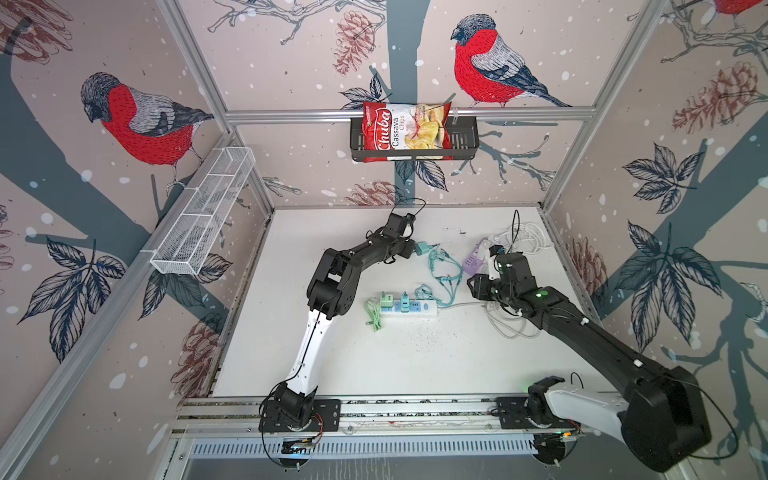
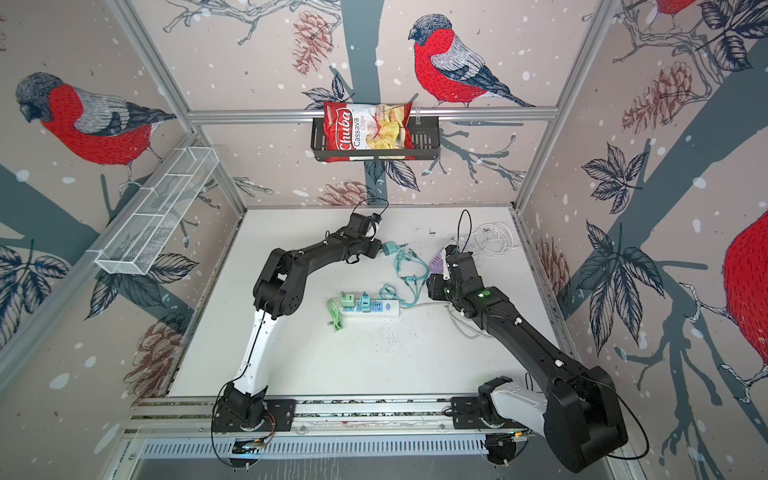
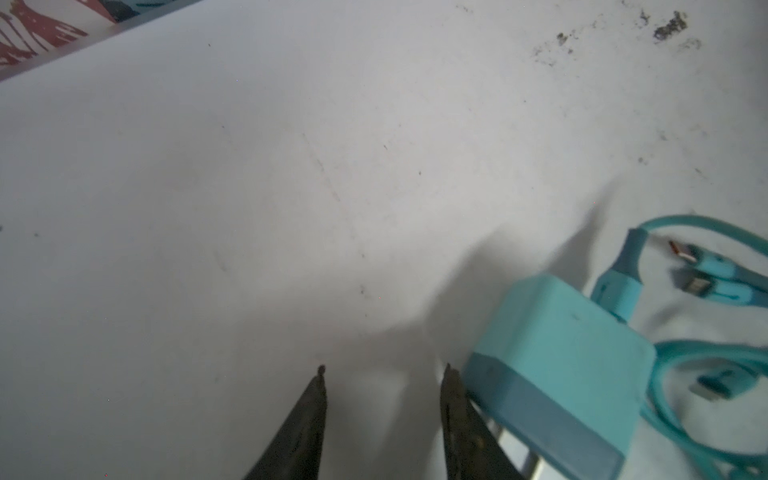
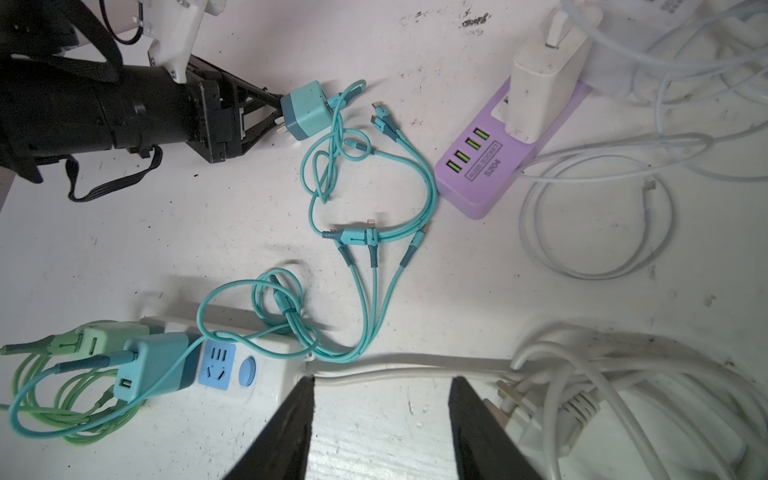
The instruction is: Insert the plug
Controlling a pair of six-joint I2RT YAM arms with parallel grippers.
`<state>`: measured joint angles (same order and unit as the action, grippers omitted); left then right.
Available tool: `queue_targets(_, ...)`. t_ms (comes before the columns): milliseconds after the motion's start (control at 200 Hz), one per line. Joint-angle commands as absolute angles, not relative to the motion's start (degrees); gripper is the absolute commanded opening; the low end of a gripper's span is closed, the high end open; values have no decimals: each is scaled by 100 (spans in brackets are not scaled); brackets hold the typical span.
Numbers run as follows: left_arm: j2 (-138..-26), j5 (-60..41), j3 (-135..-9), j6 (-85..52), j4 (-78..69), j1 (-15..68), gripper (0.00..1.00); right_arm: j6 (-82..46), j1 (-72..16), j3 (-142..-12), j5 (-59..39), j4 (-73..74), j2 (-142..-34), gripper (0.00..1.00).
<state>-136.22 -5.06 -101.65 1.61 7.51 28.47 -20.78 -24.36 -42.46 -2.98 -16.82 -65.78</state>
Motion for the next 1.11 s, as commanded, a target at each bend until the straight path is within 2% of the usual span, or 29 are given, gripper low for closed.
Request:
queue_targets(0, -13352, -808, -9690, 245, 733, 2909, 45, -2000, -2435, -4236, -353, -1599, -6561, 54)
queue_targets(340, -12691, -797, -8839, 641, 514, 3386, 44, -1983, -2426, -4254, -352, -1626, -6542, 54)
queue_targets(630, -12305, -642, -8651, 539, 825, 3400, 45, -1957, -2394, -4223, -325, -1653, -6521, 54)
queue_targets(1101, -12463, -475, -9057, -793, 803, 3447, 45, -1905, -2365, -4228, -387, -1652, -6491, 54)
